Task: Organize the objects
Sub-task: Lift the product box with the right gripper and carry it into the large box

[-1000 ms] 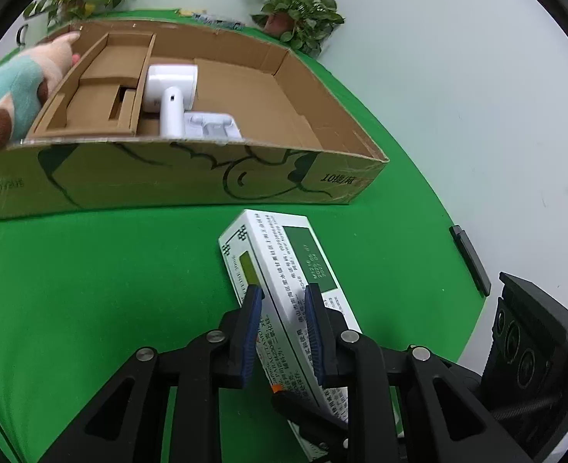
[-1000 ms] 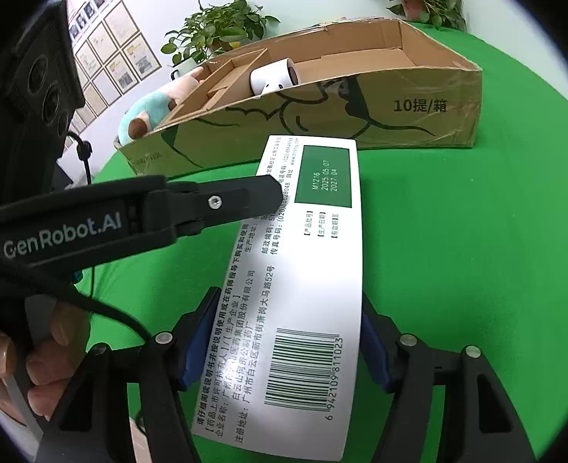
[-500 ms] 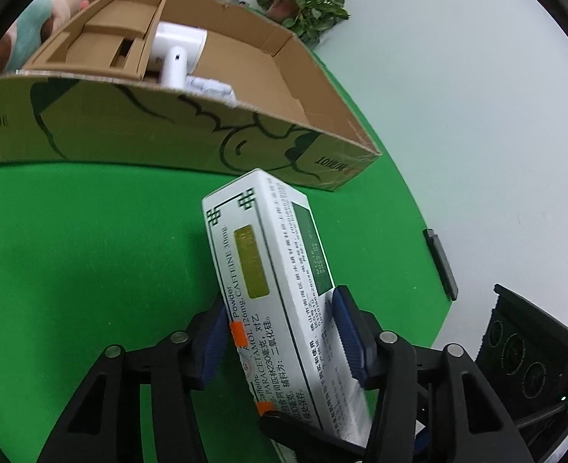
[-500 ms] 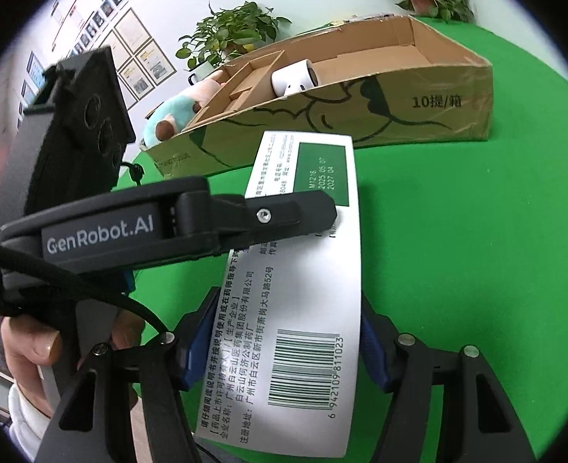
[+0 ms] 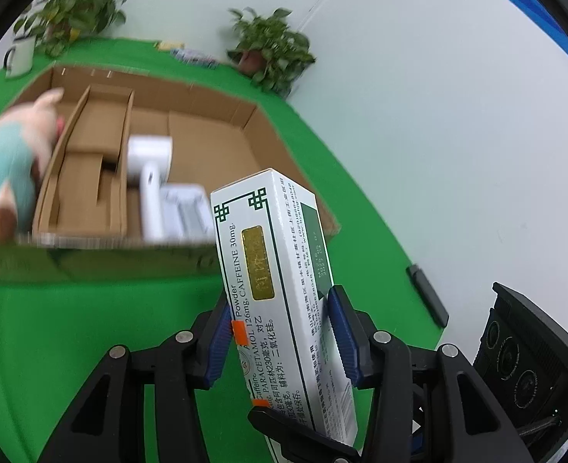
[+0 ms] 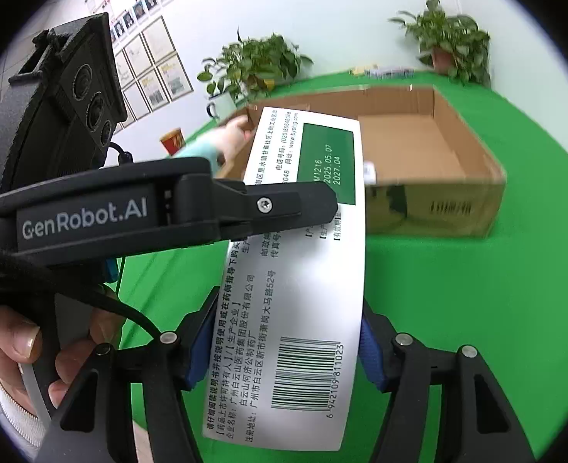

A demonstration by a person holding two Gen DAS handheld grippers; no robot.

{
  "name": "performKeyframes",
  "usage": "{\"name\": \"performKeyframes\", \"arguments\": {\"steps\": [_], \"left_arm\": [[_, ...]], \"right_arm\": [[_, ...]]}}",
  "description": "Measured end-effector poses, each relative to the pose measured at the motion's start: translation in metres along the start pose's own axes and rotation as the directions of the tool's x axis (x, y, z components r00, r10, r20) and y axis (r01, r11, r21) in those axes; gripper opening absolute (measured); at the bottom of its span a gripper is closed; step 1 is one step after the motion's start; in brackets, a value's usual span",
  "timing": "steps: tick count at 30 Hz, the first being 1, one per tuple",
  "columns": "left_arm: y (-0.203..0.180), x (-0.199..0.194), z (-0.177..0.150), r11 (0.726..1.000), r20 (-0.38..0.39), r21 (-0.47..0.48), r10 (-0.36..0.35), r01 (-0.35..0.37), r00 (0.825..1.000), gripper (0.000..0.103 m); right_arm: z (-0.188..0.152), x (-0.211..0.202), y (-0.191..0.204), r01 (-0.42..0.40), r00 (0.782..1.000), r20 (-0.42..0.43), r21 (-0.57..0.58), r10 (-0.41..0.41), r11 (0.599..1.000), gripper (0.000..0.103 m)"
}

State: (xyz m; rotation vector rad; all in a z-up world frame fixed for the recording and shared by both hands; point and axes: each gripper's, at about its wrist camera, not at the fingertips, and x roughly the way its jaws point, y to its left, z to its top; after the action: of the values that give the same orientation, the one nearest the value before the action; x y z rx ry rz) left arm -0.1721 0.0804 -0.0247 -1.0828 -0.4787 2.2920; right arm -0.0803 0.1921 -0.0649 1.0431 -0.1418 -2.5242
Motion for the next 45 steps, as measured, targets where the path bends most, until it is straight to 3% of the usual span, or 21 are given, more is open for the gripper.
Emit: {"name": "performKeyframes", "arguments": {"steps": [12, 20, 25, 34, 45], "left_arm": [[-0.019, 0.007, 0.075, 0.999, 0.054, 0.054, -0.003, 0.0, 0.999, 0.044], [-0.017, 0.029, 0.141, 0.999, 0.064, 0.042, 0.005, -0.008, 0.998, 0.044], [-0.005, 0.059, 0.172, 0.999, 0.026, -0.001, 0.035, -0.035, 0.999, 0.044], [0.047, 0.147, 0.178, 0.993, -0.121, -0.099, 0.051, -0.064, 0.991, 0.044], [0.093, 0.214, 0.168, 0.982, -0.245, -0.169, 0.042, -0.085, 0.969, 0.046]], "right_arm": [[0.058, 0.009, -0.013, 0.033, 0.996, 0.079, -0.054, -0.029, 0.998, 0.061], [0.109, 0.023, -0.039, 0.025, 0.997, 0.067, -0.055, -0.021, 0.998, 0.061], [0.135, 0.045, -0.062, -0.011, 1.0, 0.0, -0.029, 0.011, 1.0, 0.061], [0.135, 0.109, -0.111, -0.042, 0.984, -0.17, 0.056, 0.051, 0.998, 0.061], [0.121, 0.159, -0.138, -0.018, 0.96, -0.274, 0.12, 0.051, 0.993, 0.061]]}}
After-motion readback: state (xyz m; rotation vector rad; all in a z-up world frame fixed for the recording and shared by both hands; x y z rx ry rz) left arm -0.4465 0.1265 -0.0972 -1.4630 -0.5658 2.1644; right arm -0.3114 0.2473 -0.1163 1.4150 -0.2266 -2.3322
